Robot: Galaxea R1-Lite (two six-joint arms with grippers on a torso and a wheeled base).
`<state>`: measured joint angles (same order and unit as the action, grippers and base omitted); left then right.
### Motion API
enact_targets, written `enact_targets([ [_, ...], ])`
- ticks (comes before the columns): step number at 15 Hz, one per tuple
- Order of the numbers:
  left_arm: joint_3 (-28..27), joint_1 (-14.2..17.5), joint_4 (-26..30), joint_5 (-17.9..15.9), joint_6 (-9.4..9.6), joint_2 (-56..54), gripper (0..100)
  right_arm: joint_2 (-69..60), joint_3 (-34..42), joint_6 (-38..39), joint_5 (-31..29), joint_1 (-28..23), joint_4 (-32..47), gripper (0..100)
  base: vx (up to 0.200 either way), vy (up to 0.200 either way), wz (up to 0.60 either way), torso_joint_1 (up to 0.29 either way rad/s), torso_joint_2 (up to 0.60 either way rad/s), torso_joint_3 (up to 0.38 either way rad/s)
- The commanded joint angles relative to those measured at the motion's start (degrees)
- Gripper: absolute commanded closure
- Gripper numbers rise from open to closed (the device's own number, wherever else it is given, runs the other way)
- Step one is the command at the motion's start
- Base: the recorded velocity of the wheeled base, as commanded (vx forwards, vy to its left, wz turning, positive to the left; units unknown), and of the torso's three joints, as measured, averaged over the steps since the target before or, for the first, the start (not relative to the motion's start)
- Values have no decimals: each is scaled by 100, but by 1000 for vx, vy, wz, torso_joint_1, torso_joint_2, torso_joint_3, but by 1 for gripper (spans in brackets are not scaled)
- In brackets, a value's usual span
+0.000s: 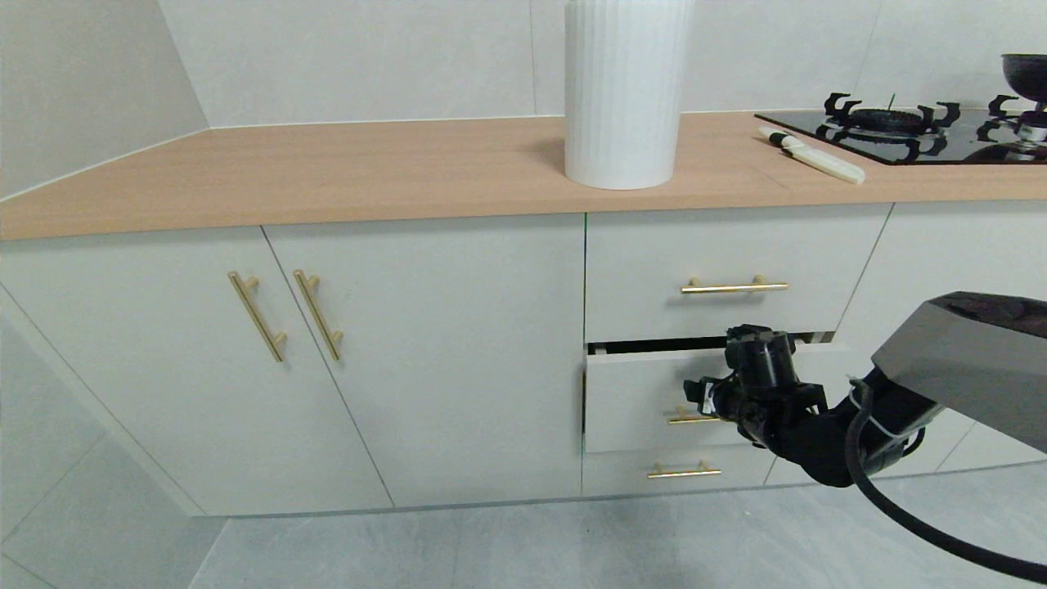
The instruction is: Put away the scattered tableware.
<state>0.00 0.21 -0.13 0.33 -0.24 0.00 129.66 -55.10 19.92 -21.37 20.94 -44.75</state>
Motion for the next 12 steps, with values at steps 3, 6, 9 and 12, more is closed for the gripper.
enact_targets([
  [3, 0, 6, 5, 2, -2, 9, 0, 437, -124, -6, -95, -64, -359, 0, 0, 0, 0, 0, 0, 0],
  [6, 0, 6, 5, 2, -2, 9, 0, 631, -247, -32, -227, -126, -614, 0, 0, 0, 0, 0, 0, 0],
  [9, 0, 6, 5, 2, 7, 9, 0, 657, -317, -23, -236, -143, -631, 0, 0, 0, 0, 0, 0, 0],
  [12, 0, 6, -4, 2, -2, 9, 0, 868, -546, -32, -403, -134, -939, 0, 0, 0, 0, 0, 0, 0],
])
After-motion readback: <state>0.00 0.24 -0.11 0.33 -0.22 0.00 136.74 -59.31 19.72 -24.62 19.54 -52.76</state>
